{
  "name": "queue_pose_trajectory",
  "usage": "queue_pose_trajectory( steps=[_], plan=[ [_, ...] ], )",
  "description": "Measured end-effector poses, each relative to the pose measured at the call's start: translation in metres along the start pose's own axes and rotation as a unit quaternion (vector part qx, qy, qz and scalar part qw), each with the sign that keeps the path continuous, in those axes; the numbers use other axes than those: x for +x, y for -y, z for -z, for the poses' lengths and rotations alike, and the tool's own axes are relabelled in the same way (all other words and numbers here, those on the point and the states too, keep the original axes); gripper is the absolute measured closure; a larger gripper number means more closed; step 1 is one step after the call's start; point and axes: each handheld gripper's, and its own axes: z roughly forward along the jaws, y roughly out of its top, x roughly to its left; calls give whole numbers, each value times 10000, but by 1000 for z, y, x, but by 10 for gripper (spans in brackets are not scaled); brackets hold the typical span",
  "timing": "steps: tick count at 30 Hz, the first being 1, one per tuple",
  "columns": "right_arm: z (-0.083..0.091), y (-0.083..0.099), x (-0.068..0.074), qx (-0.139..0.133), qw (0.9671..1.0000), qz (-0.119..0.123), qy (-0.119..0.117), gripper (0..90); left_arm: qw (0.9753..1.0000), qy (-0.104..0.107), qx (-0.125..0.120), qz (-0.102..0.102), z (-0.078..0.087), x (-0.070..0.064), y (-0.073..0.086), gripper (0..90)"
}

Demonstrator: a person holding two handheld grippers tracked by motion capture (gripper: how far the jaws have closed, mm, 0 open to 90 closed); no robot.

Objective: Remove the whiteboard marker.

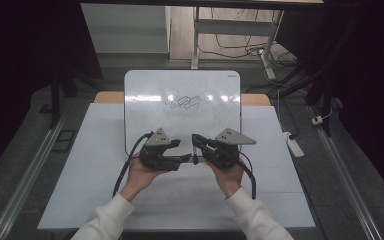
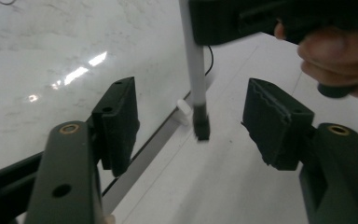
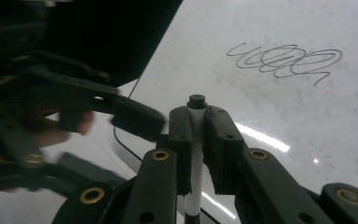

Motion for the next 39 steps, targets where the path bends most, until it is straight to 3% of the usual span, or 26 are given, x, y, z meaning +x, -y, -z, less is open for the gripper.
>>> queue_pose_trajectory(
  steps=[6,13,20,23,26,27,29,31,33,34,35,37,39],
  plan=[
    [-4,4,10,36,9999,87,-50,805,9999,92,101,-35,-11,2,2,483],
    [-9,7,13,67,9999,36,-139,805,9999,35,91,-100,-16,11,6,763],
    [-10,7,13,73,9998,59,-201,795,9995,-8,93,-303,-16,9,7,811],
    [-8,5,10,-13,9991,16,-413,692,9996,10,100,-274,-12,13,8,812],
    [-2,1,2,-23,9975,140,-687,576,9995,17,111,-293,-7,15,8,813],
    [-1,0,-3,59,9964,205,-820,533,9994,131,71,-323,0,19,8,813],
    [1,2,-13,366,9923,346,-1132,479,9987,336,55,-369,7,21,8,813],
    [0,6,-22,747,9825,493,-1634,459,9973,572,83,-463,13,21,7,813],
    [0,12,-24,962,9754,746,-1838,454,9947,870,170,-521,15,21,7,812],
    [-1,15,-25,1035,9717,811,-1961,456,9947,870,170,-521,15,21,7,813],
    [-2,17,-25,1102,9676,830,-2114,462,9920,1103,231,-570,16,19,6,813],
    [-6,20,-24,1216,9598,884,-2370,469,9887,1359,270,-578,16,18,5,812],
    [-9,22,-19,1386,9500,941,-2636,481,9853,1563,316,-607,15,17,4,812]
  ],
)
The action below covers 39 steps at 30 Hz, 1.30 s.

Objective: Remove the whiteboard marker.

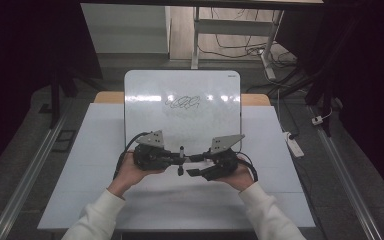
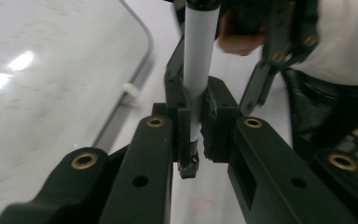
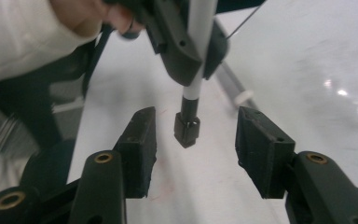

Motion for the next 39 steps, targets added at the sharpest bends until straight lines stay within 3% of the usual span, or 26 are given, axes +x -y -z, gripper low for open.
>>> queue_pose_trajectory(
  steps=[4,10,18,23,28,31,35,39],
  plan=[
    [-8,1,3,149,9993,72,-331,506,9993,326,146,-129,-3,-2,-3,812],
    [-13,1,5,247,9979,164,-576,612,9974,667,207,-201,-7,-3,-6,812],
    [-21,2,8,487,9950,251,-833,742,9956,875,286,-192,-11,-1,-7,811],
    [-24,3,8,500,9944,200,-909,753,9952,907,312,-192,-14,-3,-8,812],
    [-27,4,8,403,9959,93,-806,767,9964,772,299,-195,-16,-3,-8,809],
    [-28,5,7,287,9973,-27,-673,769,9979,573,230,-186,-15,-3,-8,793],
    [-25,5,6,215,9990,-79,-372,770,10000,63,59,21,-6,-6,-7,524],
    [-19,5,4,34,9999,-123,-85,770,9982,-535,-136,239,14,-12,8,379]
  ],
)
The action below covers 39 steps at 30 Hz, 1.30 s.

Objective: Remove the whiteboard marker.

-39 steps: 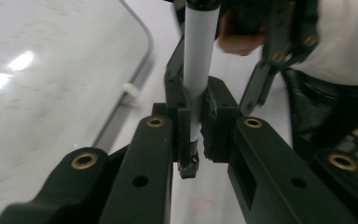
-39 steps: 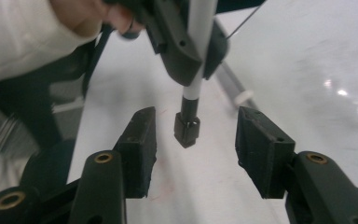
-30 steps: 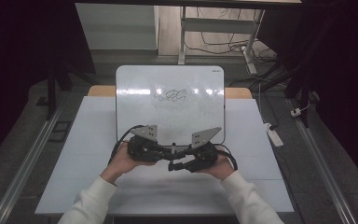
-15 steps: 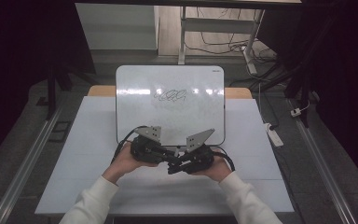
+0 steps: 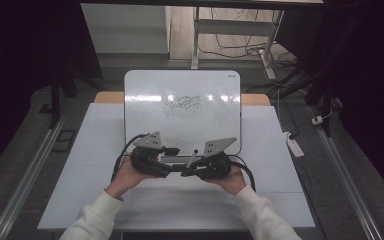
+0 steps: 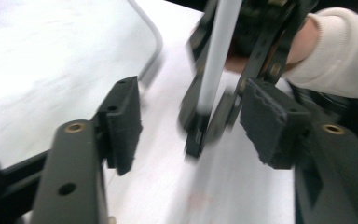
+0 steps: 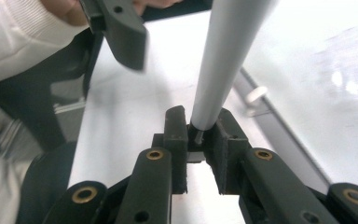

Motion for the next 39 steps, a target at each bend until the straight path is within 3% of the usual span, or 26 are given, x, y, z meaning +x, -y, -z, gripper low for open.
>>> queue_pose_trajectory(
  steps=[3,7,8,10,11,12,14,17,19,21,22,25,32,39],
  plan=[
    [8,-1,-3,-171,9996,-11,242,771,9988,-412,-69,236,16,-1,18,345],
    [19,-2,-5,-425,9975,-53,560,771,9936,-1018,-74,484,34,-6,43,309],
    [19,-2,-5,-425,9975,-53,560,771,9936,-1018,-74,484,34,-6,43,304],
    [28,-3,-6,-668,9946,-139,788,771,9891,-1325,-131,634,45,-10,62,291],
    [31,-4,-6,-747,9933,-154,863,771,9891,-1325,-131,634,45,-10,62,287],
    [34,-4,-6,-846,9920,-175,919,771,9864,-1457,-172,741,52,-13,75,286],
    [39,-4,-7,-1036,9890,-234,1025,770,9835,-1601,-152,832,56,-15,87,287],
    [46,-5,-7,-1287,9839,-295,1205,771,9817,-1681,-88,895,57,-16,97,288],
    [50,-4,-8,-1455,9802,-354,1299,770,9790,-1806,-66,948,60,-17,109,288],
    [52,-4,-8,-1530,9783,-384,1342,770,9781,-1858,-53,942,61,-17,112,288],
    [56,-4,-9,-1666,9745,-420,1443,770,9763,-1944,-48,946,62,-16,117,288],
    [61,-3,-11,-1794,9705,-484,1538,771,9741,-2030,-79,996,62,-13,121,287],
    [64,-1,-14,-1883,9665,-574,1649,770,9713,-2112,-88,1092,63,-5,128,286],
    [65,-1,-17,-1917,9632,-630,1775,771,9718,-2086,-42,1099,61,-3,129,286]
  ],
)
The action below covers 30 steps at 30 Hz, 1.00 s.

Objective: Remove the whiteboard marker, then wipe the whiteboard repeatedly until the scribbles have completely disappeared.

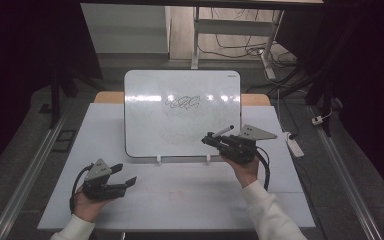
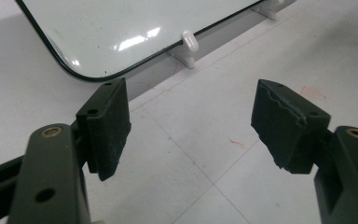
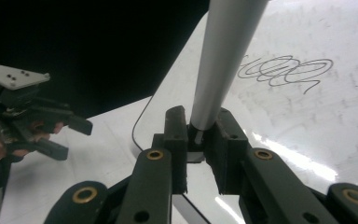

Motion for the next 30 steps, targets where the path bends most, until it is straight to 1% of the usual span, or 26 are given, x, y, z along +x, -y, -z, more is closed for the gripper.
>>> queue_pose_trajectory(
  steps=[4,5,7,9,14,16,18,20,22,25,28,30],
  plan=[
    [-4,-1,-4,-54,9999,-40,82,771,10000,16,-6,6,0,0,0,286],
    [-10,-5,-11,-125,9997,-111,160,771,10000,34,-26,27,0,1,0,286],
    [-16,-10,-17,-230,9992,-177,261,771,10000,47,-19,36,-1,3,-1,286],
    [-26,-17,-26,-285,9984,-144,463,771,10000,51,1,40,-3,5,-1,286],
    [-58,-33,-52,-285,9953,-333,869,771,10000,83,-19,41,-3,7,0,284],
    [-72,-38,-59,-274,9941,-341,993,771,10000,78,-29,53,-2,8,1,284],
    [-84,-43,-64,-266,9932,-315,1090,771,9999,72,-41,62,-1,10,1,285],
    [-92,-49,-68,-221,9917,-212,1252,771,9999,74,-46,71,-1,10,2,285],
    [-98,-55,-74,-226,9898,-158,1398,771,9999,89,-37,57,-2,10,2,285],
    [-102,-61,-82,-200,9872,-145,1573,771,10000,85,-25,21,-3,9,2,285],
    [-103,-62,-89,-177,9846,-148,1734,771,10000,79,-18,-13,-3,8,2,285],
    [-103,-59,-93,-98,9839,-172,1777,771,10000,80,-5,-24,-4,9,2,285]
  ],
)
